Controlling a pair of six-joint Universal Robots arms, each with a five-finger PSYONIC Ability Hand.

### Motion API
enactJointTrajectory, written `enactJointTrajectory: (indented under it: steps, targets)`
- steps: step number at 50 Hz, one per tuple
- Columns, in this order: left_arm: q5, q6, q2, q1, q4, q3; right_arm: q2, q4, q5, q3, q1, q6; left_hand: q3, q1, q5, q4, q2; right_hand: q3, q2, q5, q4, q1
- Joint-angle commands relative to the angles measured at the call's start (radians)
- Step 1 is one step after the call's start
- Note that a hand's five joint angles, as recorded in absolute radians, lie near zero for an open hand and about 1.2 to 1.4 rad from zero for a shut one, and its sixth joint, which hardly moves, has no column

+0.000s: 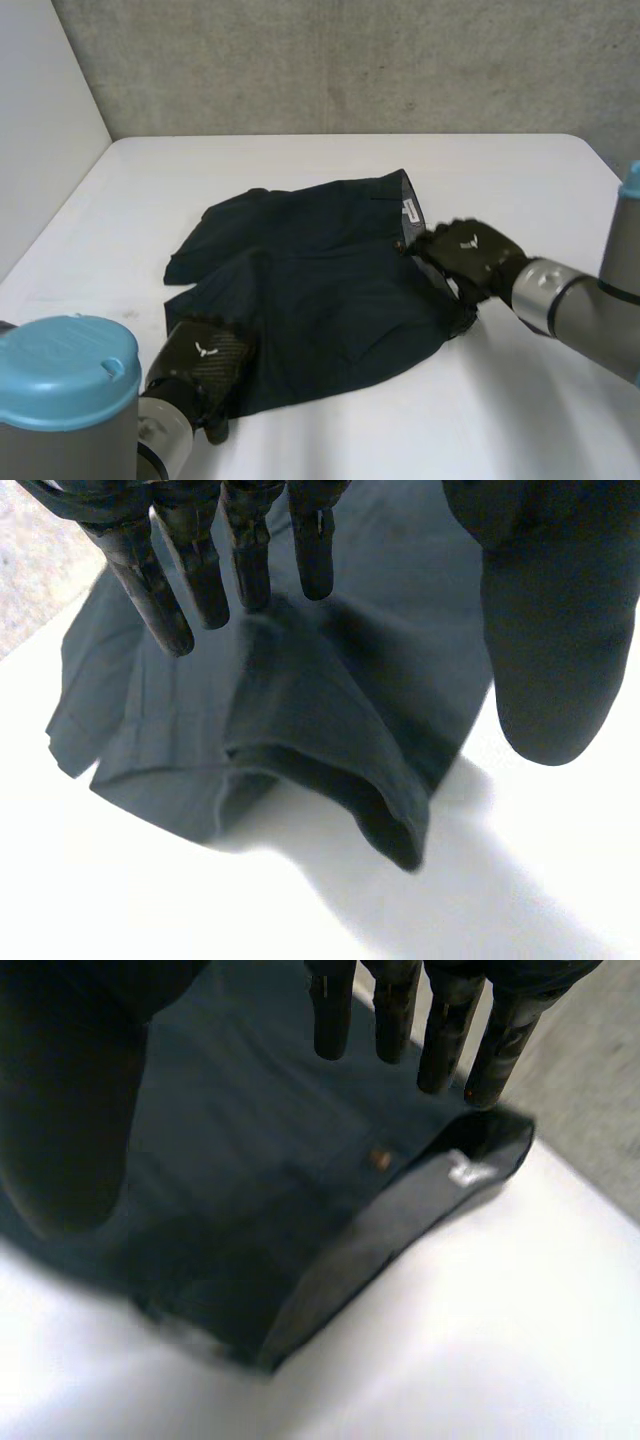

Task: Fold the shorts.

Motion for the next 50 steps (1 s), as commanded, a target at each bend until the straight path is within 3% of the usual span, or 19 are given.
enactJointTrajectory:
  steps: [1, 7, 28, 32, 34, 35, 41, 50]
  targets:
    - [-0.043, 0.001, -0.051, -0.009, 0.046, -0.024, 0.020, -0.109, -0.026, 0.126, -0.068, -0.145, 0.084, 0.081, 0.080, 0.078, 0.082, 0.226, 0.225, 0.214, 0.228, 0.261]
    - [-0.054, 0.001, -0.066, -0.009, 0.052, -0.024, 0.060, -0.245, -0.028, 0.154, -0.077, -0.139, 0.102, 0.099, 0.097, 0.096, 0.099, 0.320, 0.319, 0.308, 0.322, 0.355]
    - [-0.057, 0.003, -0.105, 0.002, 0.084, -0.023, 0.103, -0.266, -0.059, 0.137, -0.066, -0.036, 0.219, 0.216, 0.215, 0.213, 0.217, 0.385, 0.384, 0.373, 0.386, 0.419]
    - [-0.057, 0.005, -0.106, 0.011, 0.107, -0.023, 0.117, -0.285, -0.059, 0.131, -0.065, -0.033, 0.255, 0.251, 0.250, 0.249, 0.252, 0.724, 0.724, 0.713, 0.726, 0.759]
    - [-0.057, 0.008, -0.106, 0.011, 0.118, -0.021, 0.135, -0.297, -0.057, 0.123, -0.063, -0.033, 0.298, 0.295, 0.294, 0.293, 0.296, 1.111, 1.111, 1.099, 1.113, 1.146]
    - [-0.057, 0.008, -0.106, 0.011, 0.121, -0.021, 0.141, -0.297, -0.057, 0.119, -0.063, -0.033, 0.310, 0.307, 0.306, 0.304, 0.308, 1.158, 1.158, 1.146, 1.160, 1.193]
    - [-0.059, 0.014, -0.108, 0.014, 0.136, -0.021, 0.150, -0.288, -0.040, 0.102, -0.042, -0.031, 0.384, 0.380, 0.379, 0.378, 0.381, 1.159, 1.158, 1.147, 1.160, 1.193]
    - [-0.056, 0.017, -0.106, 0.043, 0.131, -0.024, 0.092, -0.200, 0.041, 0.093, -0.036, 0.079, 0.801, 0.797, 0.796, 0.795, 0.798, 1.159, 1.158, 1.147, 1.160, 1.193]
